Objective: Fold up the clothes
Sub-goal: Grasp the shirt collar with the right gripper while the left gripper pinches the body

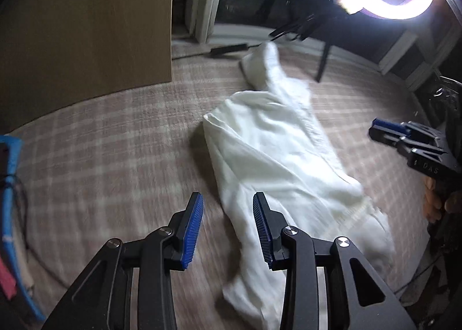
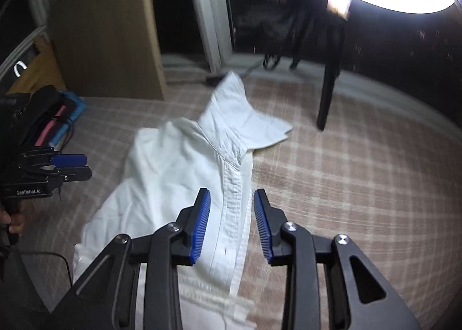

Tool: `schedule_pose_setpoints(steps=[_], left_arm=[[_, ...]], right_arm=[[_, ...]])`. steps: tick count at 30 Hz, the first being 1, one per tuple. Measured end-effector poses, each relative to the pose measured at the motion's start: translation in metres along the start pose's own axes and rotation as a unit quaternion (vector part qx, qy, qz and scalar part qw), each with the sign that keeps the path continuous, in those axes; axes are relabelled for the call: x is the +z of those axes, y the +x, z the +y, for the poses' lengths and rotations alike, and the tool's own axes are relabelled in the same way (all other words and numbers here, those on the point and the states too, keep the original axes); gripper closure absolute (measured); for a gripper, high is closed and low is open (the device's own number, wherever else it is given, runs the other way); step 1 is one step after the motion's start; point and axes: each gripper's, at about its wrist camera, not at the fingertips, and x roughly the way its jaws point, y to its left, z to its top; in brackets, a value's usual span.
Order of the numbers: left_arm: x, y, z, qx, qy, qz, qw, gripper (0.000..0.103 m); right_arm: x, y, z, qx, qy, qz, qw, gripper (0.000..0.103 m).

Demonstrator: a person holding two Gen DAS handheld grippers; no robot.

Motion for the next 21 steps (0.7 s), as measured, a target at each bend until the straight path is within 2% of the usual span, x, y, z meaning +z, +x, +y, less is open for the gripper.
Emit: schedule_pose_setpoints(steps=[2, 5, 7, 9, 10, 13, 14, 16, 19, 20, 21], left_arm=[[0.011, 0.024, 0.005, 0.0, 0.005, 0.016, 0.9999, 0.068], [0.026, 0.056, 0.01, 0.025, 0.019, 0.028, 0.9991, 0.068], [0.038, 0.071, 0.014, 0.052, 0.028, 0.026, 0.9979, 0.061], [0.048, 0.073, 0.017, 0.05, 0.031, 0.017, 0.9981, 0.057], [0.051, 0.073, 0.017, 0.052, 0.033, 0.016, 0.9979, 0.057], [0.058, 0.07, 0.015, 0.045, 0.047, 0.012, 0.9978, 0.054], [0.059, 0.071, 0.014, 0.041, 0.052, 0.012, 0.9977, 0.053], [0.062, 0.073, 0.011, 0.042, 0.065, 0.015, 0.9969, 0.053], [0.064, 0.077, 0.007, 0.029, 0.077, 0.016, 0.9965, 0.055], [0.064, 0.079, 0.007, 0.021, 0.081, 0.018, 0.9963, 0.061], [0.064, 0.081, 0.006, 0.013, 0.086, 0.022, 0.996, 0.074]], right_arm=[[0.009, 0.029, -0.012, 0.025, 0.027, 0.026, 0.999, 0.069], [0.022, 0.06, -0.021, 0.043, 0.046, 0.037, 0.997, 0.069], [0.032, 0.078, -0.02, 0.013, 0.024, 0.038, 0.999, 0.069], [0.04, 0.091, -0.016, -0.035, -0.016, 0.035, 0.999, 0.068], [0.044, 0.095, -0.017, -0.036, -0.027, 0.034, 0.998, 0.065], [0.053, 0.1, -0.025, 0.012, -0.028, 0.038, 0.999, 0.047], [0.055, 0.101, -0.027, 0.017, -0.029, 0.035, 0.999, 0.044], [0.06, 0.106, -0.03, 0.035, -0.031, 0.028, 0.999, 0.044], [0.067, 0.113, -0.029, 0.058, -0.038, 0.014, 0.998, 0.041], [0.068, 0.114, -0.027, 0.065, -0.043, 0.011, 0.997, 0.041], [0.069, 0.115, -0.023, 0.074, -0.05, 0.008, 0.996, 0.042]])
